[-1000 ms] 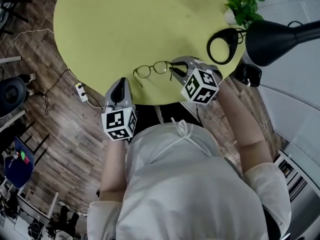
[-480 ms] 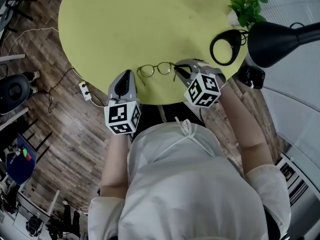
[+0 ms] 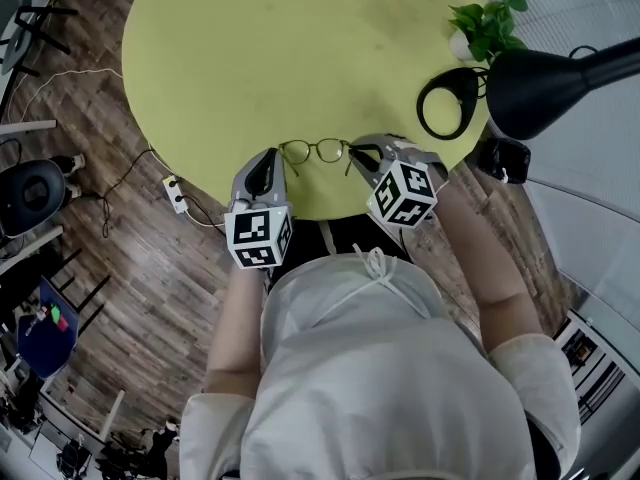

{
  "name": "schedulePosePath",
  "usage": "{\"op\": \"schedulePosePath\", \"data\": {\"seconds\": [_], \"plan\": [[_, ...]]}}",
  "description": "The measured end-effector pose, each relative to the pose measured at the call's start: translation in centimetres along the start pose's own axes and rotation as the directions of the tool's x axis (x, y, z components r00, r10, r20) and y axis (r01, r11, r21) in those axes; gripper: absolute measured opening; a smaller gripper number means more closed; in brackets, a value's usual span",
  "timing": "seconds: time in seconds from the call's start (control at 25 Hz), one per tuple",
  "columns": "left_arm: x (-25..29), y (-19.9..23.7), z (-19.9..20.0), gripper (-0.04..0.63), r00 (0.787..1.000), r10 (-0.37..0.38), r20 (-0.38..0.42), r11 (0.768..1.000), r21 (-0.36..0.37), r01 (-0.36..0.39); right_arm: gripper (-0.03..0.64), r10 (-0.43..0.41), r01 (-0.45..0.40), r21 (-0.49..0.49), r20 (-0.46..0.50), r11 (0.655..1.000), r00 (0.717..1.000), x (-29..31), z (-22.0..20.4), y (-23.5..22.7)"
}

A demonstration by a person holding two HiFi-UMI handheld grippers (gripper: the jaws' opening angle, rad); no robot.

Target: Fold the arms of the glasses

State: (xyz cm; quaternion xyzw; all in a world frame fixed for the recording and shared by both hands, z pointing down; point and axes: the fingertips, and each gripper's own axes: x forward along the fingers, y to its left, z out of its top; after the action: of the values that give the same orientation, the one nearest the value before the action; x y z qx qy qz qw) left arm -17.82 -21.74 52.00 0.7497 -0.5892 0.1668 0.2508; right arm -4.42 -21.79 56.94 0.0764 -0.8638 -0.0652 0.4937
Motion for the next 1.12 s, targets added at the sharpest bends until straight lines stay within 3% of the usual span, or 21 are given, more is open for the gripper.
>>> {"op": "schedulePosePath", "data": {"seconds": [0.2,0.4,1.12], "plan": [[1.3,-1.8,-0.4,0.007,0.996,-0.079,-0.044,0.996,0.042,0.081,0.017,0.0,0.0,0.006,0.0,1.0,1.0,-0.3,-0.2,0.1],[2.7,-3.1,-1.2,0.008,0.991,-0.106,-0.078,0.992,0.068,0.111,0.017,-0.001,0.001,0.01,0.005,1.0,1.0,-0.3,-0.4,0.1],[5.5,-4.3,-4.9,0.008,0.979,-0.105,-0.175,0.989,0.081,0.121,0.017,0.018,-0.019,0.03,0.03,0.999,0.999,-0.7,0.2,0.5]]}}
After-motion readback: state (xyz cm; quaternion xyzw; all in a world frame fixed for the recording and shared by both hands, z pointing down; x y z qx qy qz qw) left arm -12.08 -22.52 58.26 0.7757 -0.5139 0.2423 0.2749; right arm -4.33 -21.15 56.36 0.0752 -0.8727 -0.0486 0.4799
